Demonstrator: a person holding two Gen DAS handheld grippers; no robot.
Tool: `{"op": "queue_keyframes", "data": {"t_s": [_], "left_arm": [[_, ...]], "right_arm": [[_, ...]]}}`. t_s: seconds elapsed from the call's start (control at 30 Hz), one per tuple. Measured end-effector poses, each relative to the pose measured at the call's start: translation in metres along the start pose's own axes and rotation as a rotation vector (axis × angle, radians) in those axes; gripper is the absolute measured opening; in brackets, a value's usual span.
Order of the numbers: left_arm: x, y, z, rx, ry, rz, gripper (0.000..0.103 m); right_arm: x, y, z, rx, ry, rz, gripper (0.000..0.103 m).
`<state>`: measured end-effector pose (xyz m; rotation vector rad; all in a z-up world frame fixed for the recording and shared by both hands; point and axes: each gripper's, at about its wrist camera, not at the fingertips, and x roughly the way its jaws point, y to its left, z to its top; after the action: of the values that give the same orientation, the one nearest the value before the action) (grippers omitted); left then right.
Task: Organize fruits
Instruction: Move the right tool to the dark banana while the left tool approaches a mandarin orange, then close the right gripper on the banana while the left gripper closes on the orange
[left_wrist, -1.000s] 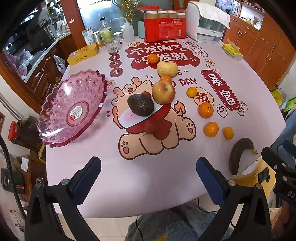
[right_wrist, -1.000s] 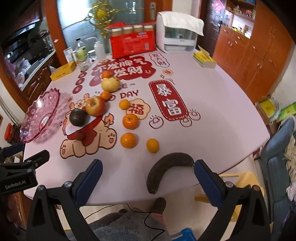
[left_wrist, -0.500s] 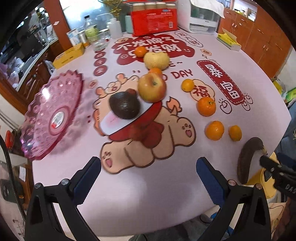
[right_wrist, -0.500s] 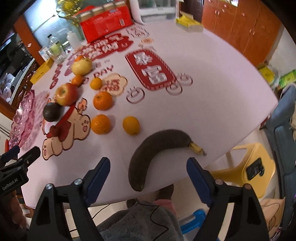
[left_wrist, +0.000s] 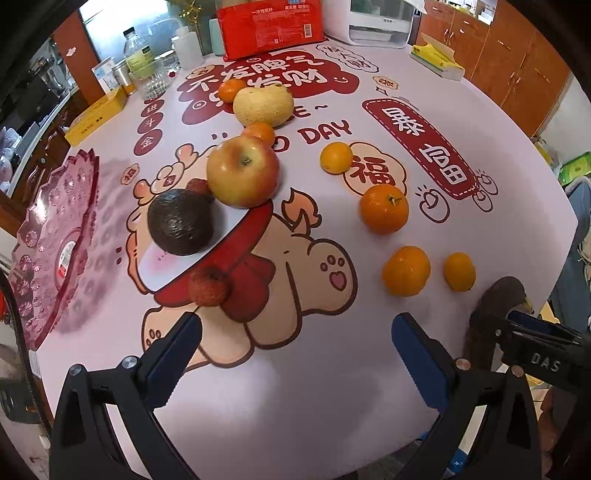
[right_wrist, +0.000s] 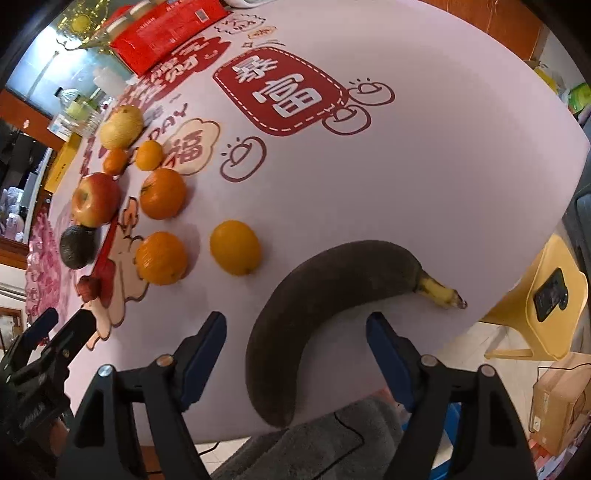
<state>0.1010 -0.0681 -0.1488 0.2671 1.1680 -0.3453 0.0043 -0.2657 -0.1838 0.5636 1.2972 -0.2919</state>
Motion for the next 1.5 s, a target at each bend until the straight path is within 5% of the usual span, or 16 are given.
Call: {"op": "queue_keyframes", "data": {"t_s": [0.37, 0.73, 1.03, 1.17, 1.5], "left_arm": [[0.018, -0.010, 0.018, -0.024, 0.018, -0.043, 0.102], [0.042, -0.040, 0.024, 0.000, 0.077, -0.113, 0.102], [0.062, -0.052, 0.026, -0.041, 0.130, -0.239, 0.066], [0.062, -0.064, 0.027, -0.006, 0.123, -0.300, 0.038], [0.056, -0.055, 0.027, -0.036, 0.095, -0.299, 0.035]], "right_arm": [[0.015, 0.024, 0.000, -0.158, -0.047, -0.188, 0.062], [0.013, 0.025, 0.001, -0.276, -0.088, -0.170, 0.050], [0.011, 0.025, 0.005, -0.326, -0.065, -0.120, 0.038], [0.008, 0.022, 0.006, -0.334, -0.048, -0.078, 0.034], [-0.012, 0.013, 0.012, -0.327, -0.051, 0.043, 0.032]]}}
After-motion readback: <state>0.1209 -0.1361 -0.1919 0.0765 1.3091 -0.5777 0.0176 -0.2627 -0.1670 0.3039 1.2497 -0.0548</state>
